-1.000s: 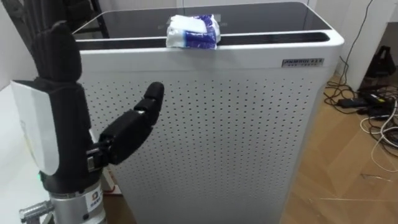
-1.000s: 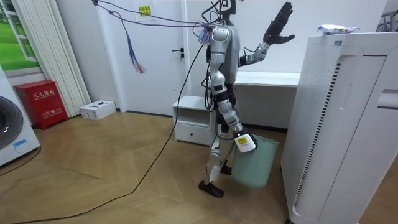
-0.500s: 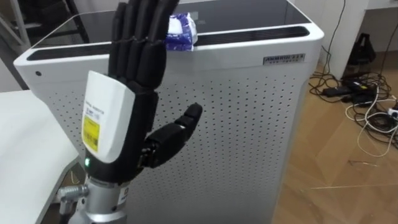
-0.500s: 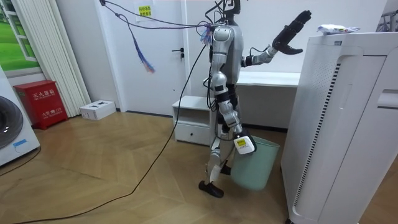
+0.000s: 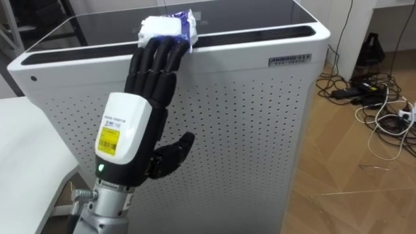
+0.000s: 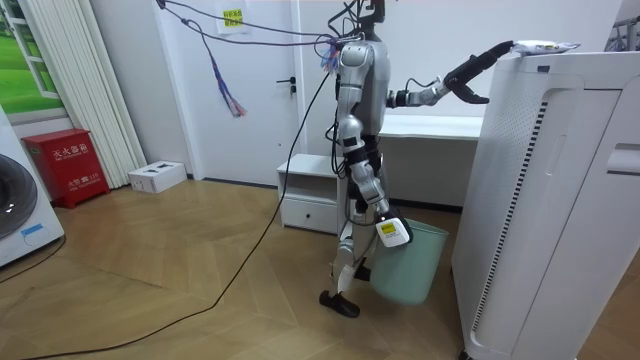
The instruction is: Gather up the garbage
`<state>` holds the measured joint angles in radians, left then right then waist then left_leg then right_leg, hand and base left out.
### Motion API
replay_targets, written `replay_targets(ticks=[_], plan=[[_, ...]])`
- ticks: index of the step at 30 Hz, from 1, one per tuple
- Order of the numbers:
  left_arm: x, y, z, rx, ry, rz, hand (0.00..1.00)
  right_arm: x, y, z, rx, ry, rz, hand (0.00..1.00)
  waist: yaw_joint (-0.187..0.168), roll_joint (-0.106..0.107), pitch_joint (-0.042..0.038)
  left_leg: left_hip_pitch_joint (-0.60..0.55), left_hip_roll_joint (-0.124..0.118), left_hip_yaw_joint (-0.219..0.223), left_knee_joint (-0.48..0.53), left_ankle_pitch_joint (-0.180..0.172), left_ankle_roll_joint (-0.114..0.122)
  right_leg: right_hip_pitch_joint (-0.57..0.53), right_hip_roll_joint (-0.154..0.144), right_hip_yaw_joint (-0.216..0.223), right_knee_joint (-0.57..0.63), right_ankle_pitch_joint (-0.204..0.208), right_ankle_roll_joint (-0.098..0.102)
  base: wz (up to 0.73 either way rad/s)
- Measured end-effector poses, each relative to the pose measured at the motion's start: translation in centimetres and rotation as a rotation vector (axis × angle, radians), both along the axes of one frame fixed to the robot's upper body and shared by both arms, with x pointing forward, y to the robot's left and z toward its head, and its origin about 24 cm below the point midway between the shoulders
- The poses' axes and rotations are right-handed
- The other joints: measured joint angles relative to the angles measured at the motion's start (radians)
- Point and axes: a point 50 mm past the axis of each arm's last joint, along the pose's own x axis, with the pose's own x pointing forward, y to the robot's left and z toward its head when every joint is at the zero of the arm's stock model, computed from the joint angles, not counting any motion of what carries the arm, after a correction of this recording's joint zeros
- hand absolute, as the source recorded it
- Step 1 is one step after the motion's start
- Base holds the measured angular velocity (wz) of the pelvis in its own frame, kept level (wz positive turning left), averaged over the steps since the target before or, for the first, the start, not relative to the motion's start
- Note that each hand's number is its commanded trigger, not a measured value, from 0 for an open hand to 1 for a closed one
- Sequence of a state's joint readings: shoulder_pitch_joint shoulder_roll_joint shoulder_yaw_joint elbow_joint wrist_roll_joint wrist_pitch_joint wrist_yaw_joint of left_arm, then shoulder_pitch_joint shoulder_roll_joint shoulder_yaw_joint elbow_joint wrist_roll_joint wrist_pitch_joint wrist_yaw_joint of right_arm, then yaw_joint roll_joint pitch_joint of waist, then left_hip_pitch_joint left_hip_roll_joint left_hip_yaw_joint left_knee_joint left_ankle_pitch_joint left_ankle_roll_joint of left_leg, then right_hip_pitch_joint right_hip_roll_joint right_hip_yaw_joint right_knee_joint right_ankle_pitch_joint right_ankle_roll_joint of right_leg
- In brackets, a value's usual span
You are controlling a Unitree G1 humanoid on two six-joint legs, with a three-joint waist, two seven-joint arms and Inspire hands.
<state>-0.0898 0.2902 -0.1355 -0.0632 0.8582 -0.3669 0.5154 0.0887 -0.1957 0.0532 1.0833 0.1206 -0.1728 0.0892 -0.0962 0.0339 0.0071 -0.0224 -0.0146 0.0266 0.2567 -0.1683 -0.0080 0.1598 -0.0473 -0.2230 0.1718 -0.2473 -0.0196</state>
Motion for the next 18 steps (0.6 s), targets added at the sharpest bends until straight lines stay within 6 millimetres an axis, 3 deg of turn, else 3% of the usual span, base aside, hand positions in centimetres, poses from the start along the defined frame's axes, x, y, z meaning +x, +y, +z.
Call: replay_targets(ticks=[5, 10, 18], plan=[[1.0, 1.4, 0.7, 0.012, -0.023, 0.066, 0.00, 0.0, -0.1, 0.0, -0.001, -0.001, 0.000, 1.00, 0.009, 0.008, 0.0025, 0.001, 0.002, 0.003, 0.001, 0.000, 0.000, 0.000, 0.001, 0.004, 0.000, 0.000, -0.001, -0.01], [1.2, 3.3, 1.9, 0.027, -0.105, 0.141, 0.00, 0.4, -0.7, 0.4, -0.023, -0.018, 0.002, 1.00, 0.018, 0.032, 0.0113, -0.001, 0.000, 0.003, -0.001, 0.000, 0.000, -0.002, 0.000, 0.001, -0.001, 0.001, 0.000, 0.00], [0.7, 4.2, 3.8, 0.032, -0.227, 0.217, 0.00, 0.3, -0.9, 0.4, -0.022, -0.007, 0.003, 1.00, 0.022, 0.037, 0.0086, -0.002, -0.001, 0.001, -0.004, 0.000, 0.000, -0.001, 0.000, -0.006, -0.003, 0.001, 0.000, 0.02]])
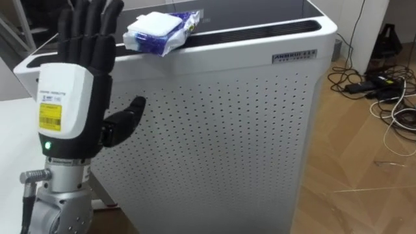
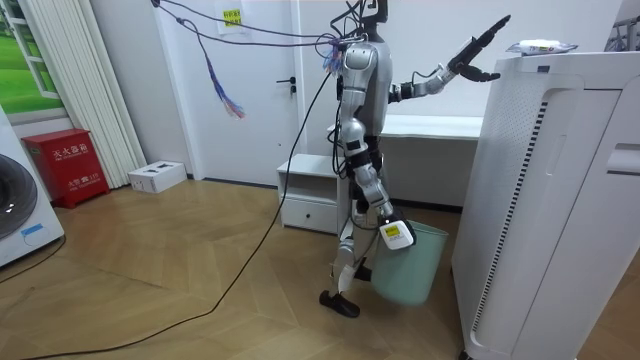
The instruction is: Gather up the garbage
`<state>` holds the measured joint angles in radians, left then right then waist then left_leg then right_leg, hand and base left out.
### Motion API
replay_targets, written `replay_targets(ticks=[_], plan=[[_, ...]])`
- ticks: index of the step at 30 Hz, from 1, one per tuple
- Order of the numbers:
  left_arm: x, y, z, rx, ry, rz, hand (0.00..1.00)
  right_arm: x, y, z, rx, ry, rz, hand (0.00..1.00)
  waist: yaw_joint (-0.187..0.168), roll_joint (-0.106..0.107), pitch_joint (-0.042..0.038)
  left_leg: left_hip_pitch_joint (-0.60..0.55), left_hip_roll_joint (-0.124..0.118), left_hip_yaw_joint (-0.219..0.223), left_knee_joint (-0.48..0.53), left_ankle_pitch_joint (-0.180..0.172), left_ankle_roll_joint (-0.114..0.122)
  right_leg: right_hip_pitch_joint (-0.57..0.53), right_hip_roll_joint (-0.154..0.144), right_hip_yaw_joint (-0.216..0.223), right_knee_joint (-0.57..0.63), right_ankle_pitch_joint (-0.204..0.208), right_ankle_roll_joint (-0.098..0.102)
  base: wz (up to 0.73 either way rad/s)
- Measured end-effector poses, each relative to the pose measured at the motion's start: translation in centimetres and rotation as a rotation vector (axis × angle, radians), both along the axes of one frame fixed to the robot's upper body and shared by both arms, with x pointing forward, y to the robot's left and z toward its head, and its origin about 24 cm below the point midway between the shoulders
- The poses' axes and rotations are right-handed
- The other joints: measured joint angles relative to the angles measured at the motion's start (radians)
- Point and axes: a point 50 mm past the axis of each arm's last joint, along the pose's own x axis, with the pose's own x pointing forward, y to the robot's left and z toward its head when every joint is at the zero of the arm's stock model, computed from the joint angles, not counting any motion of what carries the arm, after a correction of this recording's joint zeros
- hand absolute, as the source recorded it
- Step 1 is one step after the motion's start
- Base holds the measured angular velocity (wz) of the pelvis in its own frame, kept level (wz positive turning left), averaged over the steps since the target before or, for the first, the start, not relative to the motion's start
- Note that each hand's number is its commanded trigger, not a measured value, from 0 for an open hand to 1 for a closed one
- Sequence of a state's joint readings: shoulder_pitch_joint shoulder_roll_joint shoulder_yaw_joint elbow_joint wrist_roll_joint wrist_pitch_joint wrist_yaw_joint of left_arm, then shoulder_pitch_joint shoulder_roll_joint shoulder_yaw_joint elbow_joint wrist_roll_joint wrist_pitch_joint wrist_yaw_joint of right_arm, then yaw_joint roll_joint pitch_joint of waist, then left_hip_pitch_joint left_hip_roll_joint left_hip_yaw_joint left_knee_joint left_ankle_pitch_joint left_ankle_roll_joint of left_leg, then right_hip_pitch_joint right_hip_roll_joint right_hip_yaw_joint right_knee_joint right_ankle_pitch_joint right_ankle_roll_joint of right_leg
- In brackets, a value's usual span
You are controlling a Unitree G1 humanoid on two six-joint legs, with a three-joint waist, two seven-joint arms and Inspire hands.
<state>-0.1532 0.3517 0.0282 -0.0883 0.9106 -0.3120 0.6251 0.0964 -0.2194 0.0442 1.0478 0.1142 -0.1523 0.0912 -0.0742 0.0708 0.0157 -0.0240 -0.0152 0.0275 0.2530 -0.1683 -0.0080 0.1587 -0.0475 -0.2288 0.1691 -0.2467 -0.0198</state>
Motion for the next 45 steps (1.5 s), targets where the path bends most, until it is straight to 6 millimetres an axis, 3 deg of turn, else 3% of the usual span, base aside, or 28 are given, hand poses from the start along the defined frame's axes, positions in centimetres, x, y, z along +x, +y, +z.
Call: replay_targets(ticks=[9, 15, 25, 33, 43, 45], plan=[[-0.3, -0.3, 0.7, 0.002, -0.037, -0.012, 0.00, -0.1, 0.3, -0.1, 0.022, 0.004, 0.005, 1.00, 0.000, -0.011, -0.0007, 0.012, 0.000, 0.000, -0.002, 0.000, 0.000, 0.011, -0.001, -0.006, 0.001, 0.000, 0.000, 0.00], [-0.4, -0.4, 1.1, 0.003, -0.050, -0.014, 0.00, -0.2, 0.5, -0.2, 0.034, 0.009, 0.009, 1.00, 0.000, -0.026, -0.0120, 0.019, 0.000, 0.001, 0.000, 0.000, 0.000, 0.017, -0.001, -0.004, 0.002, 0.000, 0.000, 0.00], [0.3, -0.9, 1.6, 0.018, -0.028, -0.019, 0.00, -0.2, 0.4, -0.2, 0.042, 0.019, 0.023, 1.00, -0.003, -0.027, -0.0106, 0.020, 0.002, 0.006, 0.001, 0.001, 0.001, 0.018, -0.003, 0.004, 0.003, 0.000, 0.000, 0.00], [0.6, -1.1, 1.3, 0.070, 0.046, -0.034, 0.00, 0.1, -0.4, 0.1, 0.020, 0.016, 0.025, 1.00, -0.004, -0.008, 0.0042, 0.016, 0.002, 0.009, 0.000, 0.000, 0.001, 0.015, -0.003, 0.005, 0.003, 0.000, 0.000, 0.00], [2.6, -1.5, 4.1, 0.140, 0.074, -0.063, 0.00, 1.3, -0.8, 0.9, -0.013, -0.027, 0.079, 1.00, -0.002, 0.016, -0.0001, 0.002, -0.001, 0.009, -0.002, 0.000, 0.001, 0.003, -0.003, 0.008, 0.003, 0.000, 0.000, 0.00], [2.7, -1.4, 4.1, 0.160, 0.107, -0.080, 0.00, 1.4, -1.0, 1.0, -0.022, -0.027, 0.084, 1.00, 0.001, 0.025, 0.0022, 0.008, -0.002, 0.009, -0.005, 0.000, 0.001, 0.009, -0.003, 0.009, 0.001, 0.001, 0.001, 0.02]])
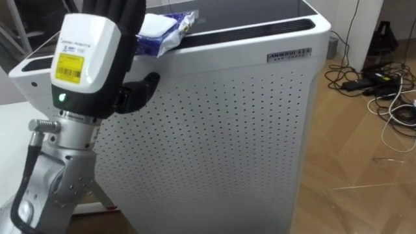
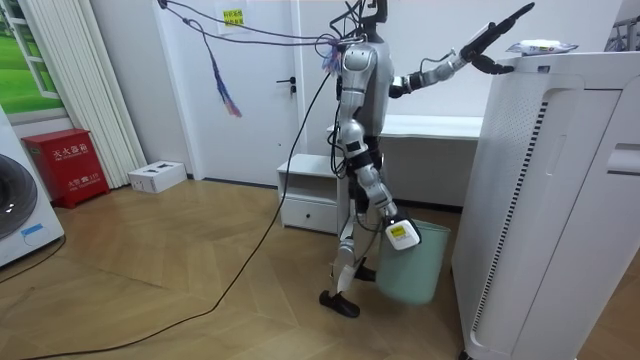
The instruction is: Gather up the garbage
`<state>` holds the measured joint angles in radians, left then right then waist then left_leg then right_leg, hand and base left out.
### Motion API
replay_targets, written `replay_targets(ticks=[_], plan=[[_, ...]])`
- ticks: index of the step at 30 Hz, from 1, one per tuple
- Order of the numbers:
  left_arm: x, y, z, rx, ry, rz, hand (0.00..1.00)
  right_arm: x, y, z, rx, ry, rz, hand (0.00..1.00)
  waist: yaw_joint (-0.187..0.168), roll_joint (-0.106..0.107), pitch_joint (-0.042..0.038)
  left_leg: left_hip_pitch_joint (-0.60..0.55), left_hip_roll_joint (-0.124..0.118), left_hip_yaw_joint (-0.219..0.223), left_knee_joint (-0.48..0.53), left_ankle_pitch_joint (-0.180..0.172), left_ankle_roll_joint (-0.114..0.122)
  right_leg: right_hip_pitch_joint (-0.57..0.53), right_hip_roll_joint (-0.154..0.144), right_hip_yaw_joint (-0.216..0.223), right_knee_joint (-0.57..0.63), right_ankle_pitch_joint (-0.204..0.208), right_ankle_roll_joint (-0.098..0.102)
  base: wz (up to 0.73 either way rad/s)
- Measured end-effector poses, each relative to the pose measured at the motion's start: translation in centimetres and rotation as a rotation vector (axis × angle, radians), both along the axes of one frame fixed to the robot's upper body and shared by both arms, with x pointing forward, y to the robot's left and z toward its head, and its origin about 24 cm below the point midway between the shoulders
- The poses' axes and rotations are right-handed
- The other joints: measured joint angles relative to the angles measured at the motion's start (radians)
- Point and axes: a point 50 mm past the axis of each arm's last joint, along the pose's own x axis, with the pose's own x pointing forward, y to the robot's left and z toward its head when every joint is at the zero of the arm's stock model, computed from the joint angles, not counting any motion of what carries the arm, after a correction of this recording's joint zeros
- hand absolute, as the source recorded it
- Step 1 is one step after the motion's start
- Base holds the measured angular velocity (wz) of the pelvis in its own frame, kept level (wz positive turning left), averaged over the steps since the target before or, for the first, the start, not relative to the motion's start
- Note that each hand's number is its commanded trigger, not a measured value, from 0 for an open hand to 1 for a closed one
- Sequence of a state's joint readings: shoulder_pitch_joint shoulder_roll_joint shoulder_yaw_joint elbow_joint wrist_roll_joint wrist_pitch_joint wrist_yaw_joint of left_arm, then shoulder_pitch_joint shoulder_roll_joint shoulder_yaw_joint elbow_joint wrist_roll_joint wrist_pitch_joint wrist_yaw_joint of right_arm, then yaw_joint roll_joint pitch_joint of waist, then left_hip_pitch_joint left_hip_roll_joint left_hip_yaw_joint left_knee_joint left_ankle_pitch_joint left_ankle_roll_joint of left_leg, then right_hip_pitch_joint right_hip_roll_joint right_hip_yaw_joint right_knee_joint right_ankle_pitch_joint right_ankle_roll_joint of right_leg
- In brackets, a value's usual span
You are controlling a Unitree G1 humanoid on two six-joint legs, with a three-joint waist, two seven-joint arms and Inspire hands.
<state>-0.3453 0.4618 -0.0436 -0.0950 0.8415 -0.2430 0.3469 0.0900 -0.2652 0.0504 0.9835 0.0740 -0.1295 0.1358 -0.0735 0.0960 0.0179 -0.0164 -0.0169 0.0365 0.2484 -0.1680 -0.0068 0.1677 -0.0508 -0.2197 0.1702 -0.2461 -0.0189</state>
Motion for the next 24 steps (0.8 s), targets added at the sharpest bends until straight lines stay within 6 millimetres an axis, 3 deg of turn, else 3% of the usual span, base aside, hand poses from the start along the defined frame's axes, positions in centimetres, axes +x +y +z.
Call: replay_targets(ticks=[4, 7, 17, 21, 24], plan=[[0.5, 0.4, -0.3, -0.010, 0.049, 0.007, 0.00, 0.0, -0.2, 0.1, -0.008, 0.003, 0.003, 1.00, 0.000, 0.015, -0.0002, 0.011, 0.000, 0.003, -0.006, 0.000, 0.002, 0.009, -0.004, -0.001, -0.001, 0.000, 0.000, 0.01], [1.1, 0.8, -0.7, -0.032, 0.089, 0.014, 0.00, -0.2, -0.3, -0.1, -0.010, 0.025, -0.003, 1.00, -0.001, 0.027, -0.0058, 0.012, 0.001, 0.009, -0.008, 0.004, 0.004, 0.008, -0.007, 0.000, 0.002, 0.000, 0.000, 0.00], [2.5, 2.4, -0.2, 0.010, 0.255, 0.017, 0.00, -0.2, -1.1, 0.3, -0.046, 0.043, 0.005, 1.00, -0.004, 0.031, -0.0046, 0.017, 0.004, 0.027, -0.007, 0.012, 0.007, -0.008, -0.005, 0.026, 0.016, -0.001, 0.001, -0.06], [2.8, 2.7, -0.8, 0.005, 0.340, 0.003, 0.00, -0.2, -1.4, 0.4, -0.061, 0.047, 0.018, 1.00, 0.000, 0.039, -0.0097, 0.018, 0.003, 0.032, -0.008, 0.013, 0.008, -0.008, -0.002, 0.030, 0.016, 0.001, 0.004, 0.00], [3.1, 2.7, -1.7, -0.001, 0.421, -0.011, 0.00, -0.2, -1.6, 0.5, -0.064, 0.049, 0.026, 1.00, 0.002, 0.044, -0.0092, 0.026, 0.005, 0.050, -0.011, 0.014, 0.010, -0.001, -0.002, 0.028, 0.017, 0.001, 0.004, 0.00]])
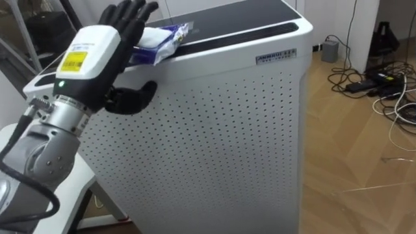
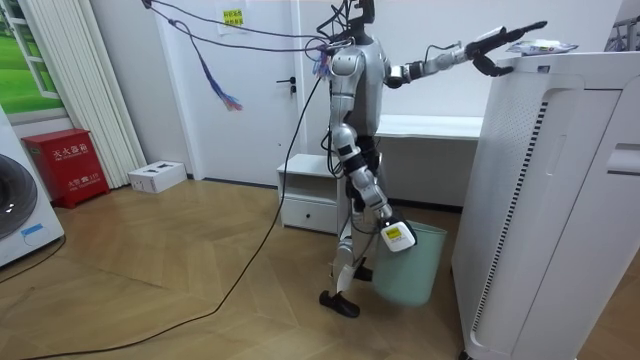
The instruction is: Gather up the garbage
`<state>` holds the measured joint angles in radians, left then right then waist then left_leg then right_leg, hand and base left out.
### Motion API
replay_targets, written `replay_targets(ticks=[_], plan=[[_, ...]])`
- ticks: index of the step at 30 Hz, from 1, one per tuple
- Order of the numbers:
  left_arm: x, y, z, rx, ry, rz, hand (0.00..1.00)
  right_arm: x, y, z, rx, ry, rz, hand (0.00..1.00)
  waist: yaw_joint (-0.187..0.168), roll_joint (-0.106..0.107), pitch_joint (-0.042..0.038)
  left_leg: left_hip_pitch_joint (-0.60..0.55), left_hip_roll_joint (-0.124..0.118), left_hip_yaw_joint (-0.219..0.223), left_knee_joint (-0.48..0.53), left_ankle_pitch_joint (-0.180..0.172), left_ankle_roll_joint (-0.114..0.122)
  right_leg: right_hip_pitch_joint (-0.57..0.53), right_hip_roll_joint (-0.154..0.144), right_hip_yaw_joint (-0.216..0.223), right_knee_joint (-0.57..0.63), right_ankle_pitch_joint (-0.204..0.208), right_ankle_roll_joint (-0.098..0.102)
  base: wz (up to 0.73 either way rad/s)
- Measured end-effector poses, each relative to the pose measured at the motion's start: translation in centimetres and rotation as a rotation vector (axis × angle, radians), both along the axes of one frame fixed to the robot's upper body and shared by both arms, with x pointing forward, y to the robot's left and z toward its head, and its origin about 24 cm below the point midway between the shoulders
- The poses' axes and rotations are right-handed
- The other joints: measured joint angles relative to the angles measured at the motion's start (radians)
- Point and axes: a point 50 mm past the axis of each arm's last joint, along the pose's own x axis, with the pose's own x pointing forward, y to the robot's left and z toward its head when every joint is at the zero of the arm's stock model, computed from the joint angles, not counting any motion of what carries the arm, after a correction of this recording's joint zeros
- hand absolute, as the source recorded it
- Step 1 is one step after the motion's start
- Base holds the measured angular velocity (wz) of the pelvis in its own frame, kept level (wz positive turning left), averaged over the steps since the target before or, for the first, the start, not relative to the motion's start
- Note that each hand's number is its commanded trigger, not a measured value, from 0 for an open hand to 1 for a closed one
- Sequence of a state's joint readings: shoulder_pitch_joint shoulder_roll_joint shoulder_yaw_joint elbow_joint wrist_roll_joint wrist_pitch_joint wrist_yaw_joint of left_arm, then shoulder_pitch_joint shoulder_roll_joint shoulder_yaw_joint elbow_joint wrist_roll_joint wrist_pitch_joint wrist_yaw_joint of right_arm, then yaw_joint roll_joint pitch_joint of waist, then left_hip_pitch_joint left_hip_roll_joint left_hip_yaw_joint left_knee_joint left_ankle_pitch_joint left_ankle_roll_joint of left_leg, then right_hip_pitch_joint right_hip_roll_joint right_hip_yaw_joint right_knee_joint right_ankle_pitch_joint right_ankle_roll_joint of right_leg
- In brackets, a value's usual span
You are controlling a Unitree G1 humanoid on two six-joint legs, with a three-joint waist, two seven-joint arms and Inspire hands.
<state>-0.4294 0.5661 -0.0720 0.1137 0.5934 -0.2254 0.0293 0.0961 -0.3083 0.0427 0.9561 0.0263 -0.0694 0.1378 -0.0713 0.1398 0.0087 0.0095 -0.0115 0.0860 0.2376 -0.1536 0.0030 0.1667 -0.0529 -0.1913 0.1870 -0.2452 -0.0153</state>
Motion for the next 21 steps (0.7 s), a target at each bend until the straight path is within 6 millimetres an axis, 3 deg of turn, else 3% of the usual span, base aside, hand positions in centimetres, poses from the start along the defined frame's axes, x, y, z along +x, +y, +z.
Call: replay_targets(ticks=[2, 5, 6, 10, 15, 21], plan=[[0.2, 0.0, -0.8, 0.001, 0.062, -0.010, 0.00, 0.2, -0.1, 0.2, -0.002, -0.004, 0.008, 1.00, 0.004, 0.004, 0.0018, -0.002, 0.002, 0.010, 0.000, 0.002, 0.001, -0.002, 0.000, -0.001, -0.001, 0.000, 0.000, 0.00], [0.6, 0.2, -1.5, -0.057, 0.142, -0.033, 0.81, 0.5, -0.3, 0.4, -0.008, -0.016, 0.017, 1.00, 0.009, 0.009, 0.0044, -0.008, 0.002, 0.012, 0.001, 0.004, 0.003, -0.010, -0.001, 0.001, -0.001, 0.000, 0.000, 0.00], [0.6, 0.2, -1.3, -0.071, 0.150, -0.042, 1.00, 0.5, -0.3, 0.4, -0.010, -0.014, 0.017, 1.00, 0.010, 0.009, 0.0045, -0.008, 0.002, 0.019, 0.001, 0.004, 0.003, -0.010, -0.001, 0.001, -0.001, 0.000, 0.001, 0.00], [0.7, 0.2, -0.9, -0.059, 0.161, -0.052, 1.00, 0.4, -0.4, 0.4, -0.011, -0.006, 0.013, 1.00, 0.012, 0.010, 0.0038, -0.008, 0.001, 0.022, 0.000, 0.004, 0.003, -0.009, -0.002, -0.001, 0.000, 0.000, 0.001, 0.02], [1.7, 0.4, 1.3, -0.094, 0.109, -0.042, 1.00, 0.4, -0.3, 0.3, -0.011, 0.005, 0.012, 1.00, 0.018, 0.012, 0.0027, 0.007, 0.000, 0.022, -0.002, 0.005, 0.004, 0.006, -0.003, 0.000, 0.000, 0.000, 0.001, 0.00], [1.9, 0.8, 1.7, -0.107, 0.112, -0.022, 1.00, 0.3, -0.4, 0.3, -0.015, 0.015, 0.004, 1.00, 0.018, 0.011, 0.0036, 0.016, 0.000, 0.026, -0.003, 0.007, 0.006, 0.008, -0.004, 0.000, 0.001, -0.002, 0.003, -0.01]])
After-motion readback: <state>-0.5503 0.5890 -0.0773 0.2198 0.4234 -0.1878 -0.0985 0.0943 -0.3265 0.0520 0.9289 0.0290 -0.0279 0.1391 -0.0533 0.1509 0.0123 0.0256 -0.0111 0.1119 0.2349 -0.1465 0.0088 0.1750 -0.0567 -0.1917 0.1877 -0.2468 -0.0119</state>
